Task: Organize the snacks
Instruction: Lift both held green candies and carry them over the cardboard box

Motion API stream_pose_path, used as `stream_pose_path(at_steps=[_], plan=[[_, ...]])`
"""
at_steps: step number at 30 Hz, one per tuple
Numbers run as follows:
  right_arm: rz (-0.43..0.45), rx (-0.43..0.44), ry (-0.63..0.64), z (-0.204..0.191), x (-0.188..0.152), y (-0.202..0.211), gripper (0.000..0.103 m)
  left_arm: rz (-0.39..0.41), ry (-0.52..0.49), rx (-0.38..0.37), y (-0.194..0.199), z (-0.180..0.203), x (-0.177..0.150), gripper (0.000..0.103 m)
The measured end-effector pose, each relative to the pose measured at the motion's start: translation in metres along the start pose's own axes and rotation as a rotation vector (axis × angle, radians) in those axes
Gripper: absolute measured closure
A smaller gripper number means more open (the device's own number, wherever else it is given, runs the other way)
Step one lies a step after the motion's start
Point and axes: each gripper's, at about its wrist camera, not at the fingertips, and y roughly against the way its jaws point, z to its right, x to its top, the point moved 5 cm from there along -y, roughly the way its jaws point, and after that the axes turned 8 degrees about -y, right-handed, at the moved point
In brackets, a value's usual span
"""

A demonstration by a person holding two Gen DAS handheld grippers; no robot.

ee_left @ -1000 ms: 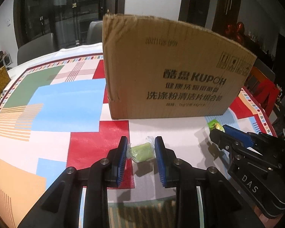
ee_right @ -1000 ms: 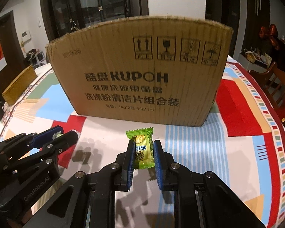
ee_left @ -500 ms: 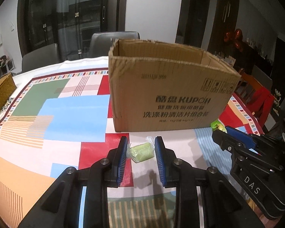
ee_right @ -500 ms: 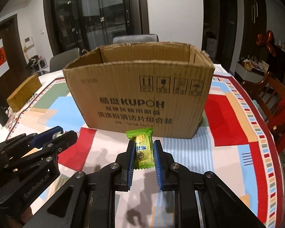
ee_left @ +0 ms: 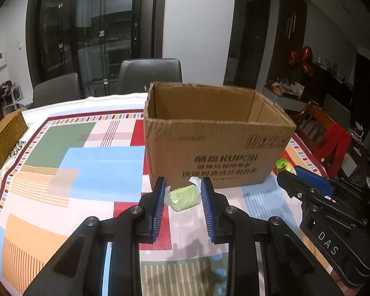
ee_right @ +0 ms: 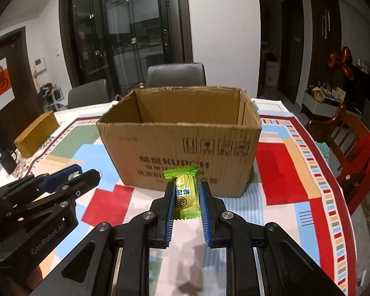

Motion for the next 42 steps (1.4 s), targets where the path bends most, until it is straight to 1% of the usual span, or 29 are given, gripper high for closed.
stream_pose_path(at_steps=[10, 25, 34, 42], plan=[[0.052, -0.004, -0.002, 0.001, 0.024, 0.021, 0.082, 0.044, -0.008, 0.001, 0.017, 0.003, 0.024, 0.074], [0.116, -0.009, -0.005, 0.002, 0.057, 0.044, 0.082, 0.099, -0.020, 0.000, 0.031, -0.001, 0.058, 0.074], [0.142, -0.011, -0.002, 0.003, 0.078, 0.046, 0.082, 0.117, -0.028, -0.004, 0.028, -0.004, 0.080, 0.074], [0.152, -0.018, -0.008, 0.008, 0.097, 0.038, 0.082, 0.120, -0.033, -0.017, 0.014, -0.001, 0.096, 0.074]])
